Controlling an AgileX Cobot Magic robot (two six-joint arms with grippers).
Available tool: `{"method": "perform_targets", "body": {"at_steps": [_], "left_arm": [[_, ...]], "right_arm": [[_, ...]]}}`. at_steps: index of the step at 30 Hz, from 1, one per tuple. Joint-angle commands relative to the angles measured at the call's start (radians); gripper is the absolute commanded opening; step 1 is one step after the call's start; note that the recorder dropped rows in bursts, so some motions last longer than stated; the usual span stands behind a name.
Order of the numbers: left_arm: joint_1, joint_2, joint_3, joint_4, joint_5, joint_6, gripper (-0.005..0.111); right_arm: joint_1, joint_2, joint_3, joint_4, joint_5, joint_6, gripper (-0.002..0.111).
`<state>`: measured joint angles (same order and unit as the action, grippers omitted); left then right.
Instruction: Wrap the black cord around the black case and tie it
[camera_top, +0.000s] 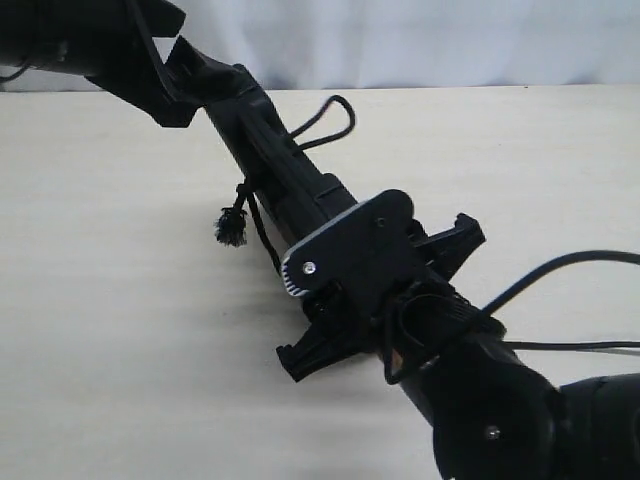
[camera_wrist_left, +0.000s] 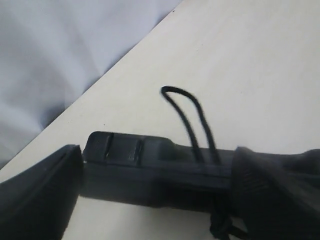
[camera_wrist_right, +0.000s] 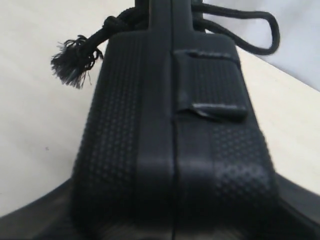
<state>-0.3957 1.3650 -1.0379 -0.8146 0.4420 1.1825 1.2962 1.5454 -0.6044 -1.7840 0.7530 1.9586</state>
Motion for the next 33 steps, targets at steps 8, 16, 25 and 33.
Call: {"method": "perform_targets", "body": {"at_steps": [8, 16, 25, 33], "left_arm": [[0.001, -0.008, -0.003, -0.007, 0.003, -0.009, 0.075], [0.001, -0.008, -0.003, -0.007, 0.027, -0.011, 0.075], [0.001, -0.008, -0.003, -0.005, 0.039, -0.033, 0.075], [0.001, -0.008, -0.003, 0.021, 0.051, -0.040, 0.075]], "right_arm": [[-0.004, 0.140, -0.034, 0.040, -0.267, -0.084, 0.039], [-0.004, 0.180, -0.034, 0.040, -0.387, -0.089, 0.065], [-0.004, 0.214, -0.034, 0.040, -0.458, -0.087, 0.090], [-0.004, 0.208, -0.034, 0.040, -0.562, -0.147, 0.094]]}}
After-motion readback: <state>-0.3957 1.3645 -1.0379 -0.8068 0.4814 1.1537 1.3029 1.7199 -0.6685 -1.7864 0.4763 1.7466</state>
